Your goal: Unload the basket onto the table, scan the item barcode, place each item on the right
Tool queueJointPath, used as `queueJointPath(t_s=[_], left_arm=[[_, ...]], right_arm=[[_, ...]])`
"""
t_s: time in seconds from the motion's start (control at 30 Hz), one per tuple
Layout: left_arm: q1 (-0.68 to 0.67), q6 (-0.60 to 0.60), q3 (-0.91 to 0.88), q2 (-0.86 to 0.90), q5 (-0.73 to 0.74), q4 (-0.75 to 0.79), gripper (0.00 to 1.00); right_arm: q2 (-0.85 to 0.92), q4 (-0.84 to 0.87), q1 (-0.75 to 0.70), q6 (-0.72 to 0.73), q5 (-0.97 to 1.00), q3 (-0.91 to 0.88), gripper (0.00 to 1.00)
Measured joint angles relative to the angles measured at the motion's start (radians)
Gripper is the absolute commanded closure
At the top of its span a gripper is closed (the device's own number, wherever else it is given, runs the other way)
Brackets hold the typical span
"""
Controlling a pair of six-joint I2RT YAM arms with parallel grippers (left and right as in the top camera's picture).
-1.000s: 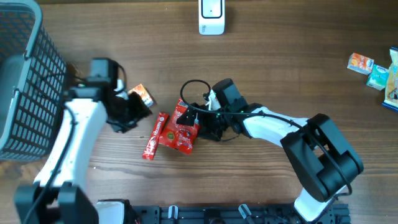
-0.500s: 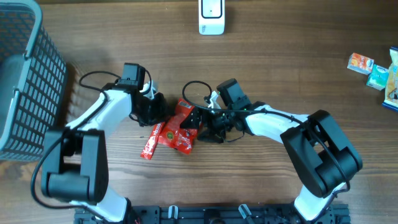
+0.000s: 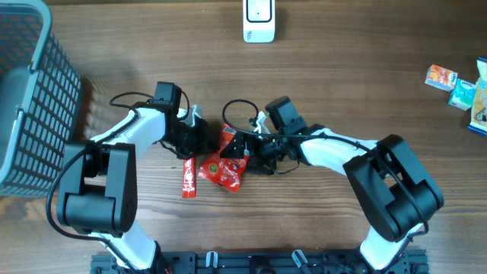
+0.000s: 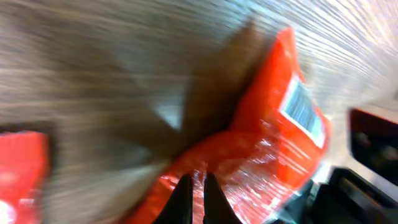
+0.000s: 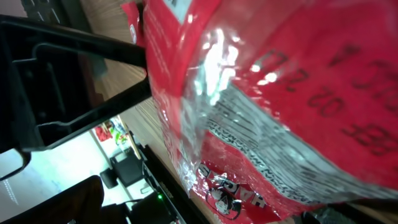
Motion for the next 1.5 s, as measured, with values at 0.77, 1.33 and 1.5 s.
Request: queueJointPath(t_s=[0.77, 1.33, 1.5], left_arm=[[-0.004, -0.335, 0.005, -0.008, -0.201, -0.027, 0.96], [-0.07, -0.402, 0.008, -0.01, -0.213, -0.002, 0.96], [-0.118, -0.486, 0.012, -0.01, -0.217, -0.021, 0.96]], right_arm=[[-0.006, 0.022, 0.005, 0.071, 0.024, -0.014, 0.04], [-0.009, 0.022, 0.008, 0.099, 0.034, -0.014, 0.03], [-0.014, 0.021, 0.023, 0.126, 0.05, -0.014, 0.04]])
